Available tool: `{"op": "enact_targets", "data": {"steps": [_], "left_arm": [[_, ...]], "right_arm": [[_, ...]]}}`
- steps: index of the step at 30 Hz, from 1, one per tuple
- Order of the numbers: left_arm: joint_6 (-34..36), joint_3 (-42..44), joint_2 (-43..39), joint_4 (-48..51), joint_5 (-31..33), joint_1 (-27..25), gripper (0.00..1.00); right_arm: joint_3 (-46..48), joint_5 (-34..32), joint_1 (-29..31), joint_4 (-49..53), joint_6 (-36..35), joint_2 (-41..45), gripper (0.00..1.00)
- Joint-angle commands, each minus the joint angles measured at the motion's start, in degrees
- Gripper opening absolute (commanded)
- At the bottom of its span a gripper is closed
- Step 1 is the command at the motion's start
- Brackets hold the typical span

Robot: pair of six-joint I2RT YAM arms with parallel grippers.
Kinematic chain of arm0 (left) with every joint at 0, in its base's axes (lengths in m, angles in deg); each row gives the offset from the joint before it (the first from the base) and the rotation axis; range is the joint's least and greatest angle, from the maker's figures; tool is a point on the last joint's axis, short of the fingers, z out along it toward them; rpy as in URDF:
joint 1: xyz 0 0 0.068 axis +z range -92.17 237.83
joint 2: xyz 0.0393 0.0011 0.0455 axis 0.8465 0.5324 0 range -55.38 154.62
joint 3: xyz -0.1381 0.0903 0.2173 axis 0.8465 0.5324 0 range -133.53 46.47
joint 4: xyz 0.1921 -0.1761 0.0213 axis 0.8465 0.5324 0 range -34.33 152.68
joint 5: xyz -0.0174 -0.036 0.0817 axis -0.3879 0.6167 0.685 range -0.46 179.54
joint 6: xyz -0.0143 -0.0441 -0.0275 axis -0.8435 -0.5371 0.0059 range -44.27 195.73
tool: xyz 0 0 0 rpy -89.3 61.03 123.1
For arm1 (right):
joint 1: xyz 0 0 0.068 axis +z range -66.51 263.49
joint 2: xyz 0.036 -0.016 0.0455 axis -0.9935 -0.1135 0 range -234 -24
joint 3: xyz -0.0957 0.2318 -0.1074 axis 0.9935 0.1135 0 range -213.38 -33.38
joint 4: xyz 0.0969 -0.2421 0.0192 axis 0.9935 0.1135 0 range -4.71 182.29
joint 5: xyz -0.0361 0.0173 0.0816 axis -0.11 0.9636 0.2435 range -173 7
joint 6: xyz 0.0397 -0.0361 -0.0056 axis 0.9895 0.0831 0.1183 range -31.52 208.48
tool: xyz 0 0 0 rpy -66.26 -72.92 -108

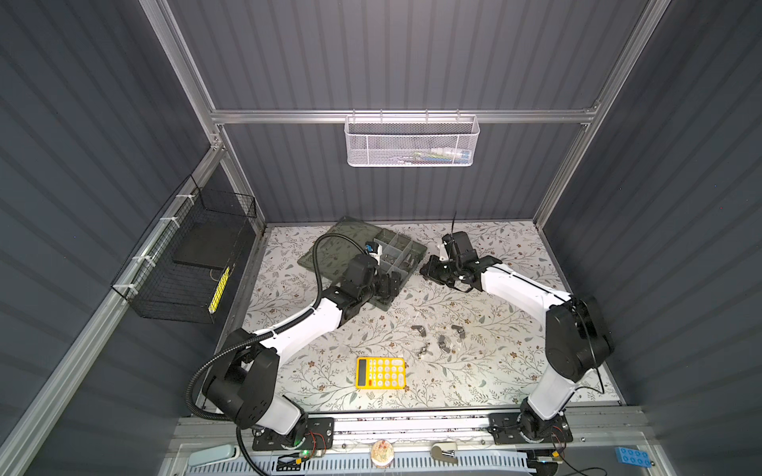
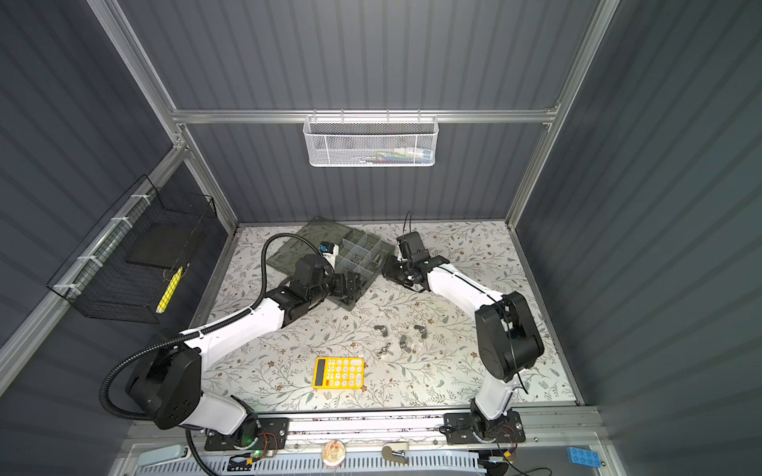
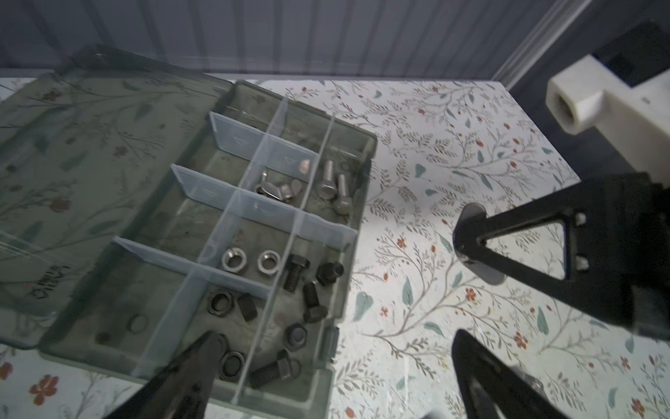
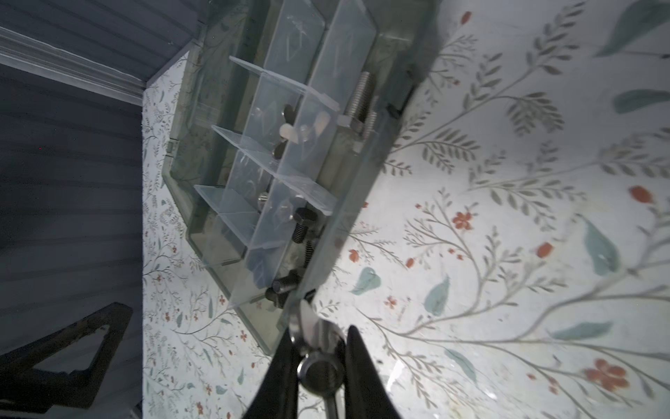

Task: Sort the screws and nuts into containers
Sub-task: 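Lift and carry the wing nut over the organizer with the right gripper, then open the right gripper to drop the wing nut into a compartment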

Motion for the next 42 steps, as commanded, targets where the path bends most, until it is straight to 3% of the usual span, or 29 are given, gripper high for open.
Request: {"op": "enact_targets", "data": {"steps": [1, 6, 11, 21, 42], "left_arm": [[-0.53, -2.11, 1.95, -1.55, 0.80, 1.76, 1.00], [-3.14, -3.37, 5.21, -4.33, -4.90, 6.53, 1.00], [-8.73, -3.03, 9.38, -10.02, -18.06, 12.13, 1.00], [-8.48, -3.06, 11.85, -12.39, -27.02, 14.24, 1.00], [-8.07, -3.07, 12.47, -11.25, -26.74, 14.52, 1.00]], "right_arm": [[-5.57, 4.47, 0.37, -3.09, 3.08, -4.19, 0.07], [-14.78, 7.85, 0.33, -4.23, 6.34, -12.17, 0.08], [-21.11, 10.59, 0.33, -8.88, 12.46, -19.38, 0.08], [-35.18, 12.04, 0.26, -10.43, 18.80, -32.39, 0.09], [-32.83, 9.82, 0.27, -11.47, 22.05, -36.43, 0.19]]}}
